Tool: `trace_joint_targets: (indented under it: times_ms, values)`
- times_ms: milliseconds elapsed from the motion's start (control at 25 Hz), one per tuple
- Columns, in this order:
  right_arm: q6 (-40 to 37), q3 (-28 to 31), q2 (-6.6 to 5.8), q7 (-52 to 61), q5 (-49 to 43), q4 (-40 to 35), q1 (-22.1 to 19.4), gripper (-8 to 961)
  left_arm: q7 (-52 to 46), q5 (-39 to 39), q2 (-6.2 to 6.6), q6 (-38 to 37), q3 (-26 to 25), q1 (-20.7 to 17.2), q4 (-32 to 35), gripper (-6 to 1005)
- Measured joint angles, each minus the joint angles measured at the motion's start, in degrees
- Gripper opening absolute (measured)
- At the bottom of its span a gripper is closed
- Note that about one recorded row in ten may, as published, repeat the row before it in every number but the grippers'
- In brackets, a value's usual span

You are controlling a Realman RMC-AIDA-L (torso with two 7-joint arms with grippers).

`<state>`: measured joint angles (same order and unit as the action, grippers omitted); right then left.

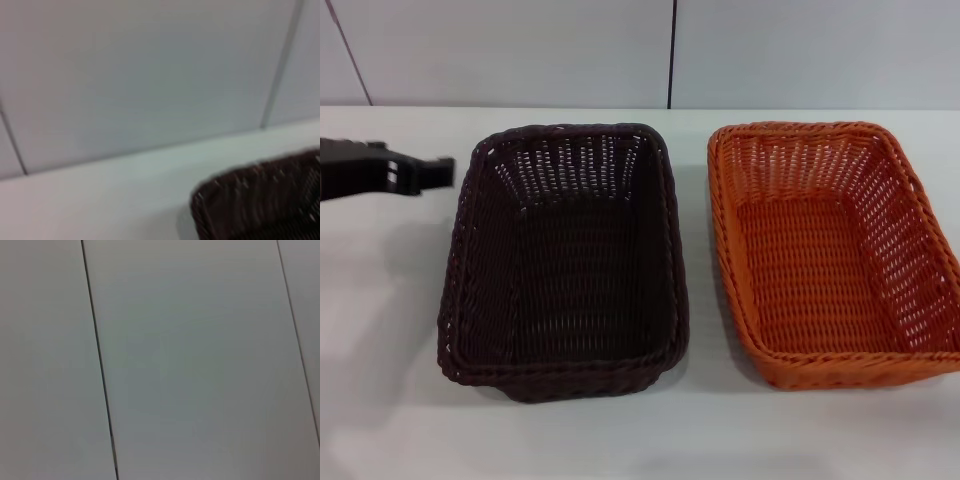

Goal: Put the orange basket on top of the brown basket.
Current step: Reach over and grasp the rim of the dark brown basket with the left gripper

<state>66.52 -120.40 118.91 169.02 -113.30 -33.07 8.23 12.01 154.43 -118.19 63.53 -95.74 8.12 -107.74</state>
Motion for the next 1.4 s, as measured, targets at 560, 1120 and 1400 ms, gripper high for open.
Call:
trace_joint_targets:
  times_ms: [560,1120,1400]
  values:
    - [-1.1,0.2,-0.12,-0.2,0.1,0.6,0.7,789,-5.7,5.0,-0.09,4.6,5.7,5.6,8.1,781]
    - [-1.7,0.7,-0.17,0.1,0.2,2.6,1.7,789,-5.6,5.2,0.14,3.9,5.6,13.2,21.6,778]
    - [-1.8,1.4,-0.16,0.1,0.2,2.7,1.6,789,-2.3,3.5,0.17,4.8,4.5,13.2,20.7,661]
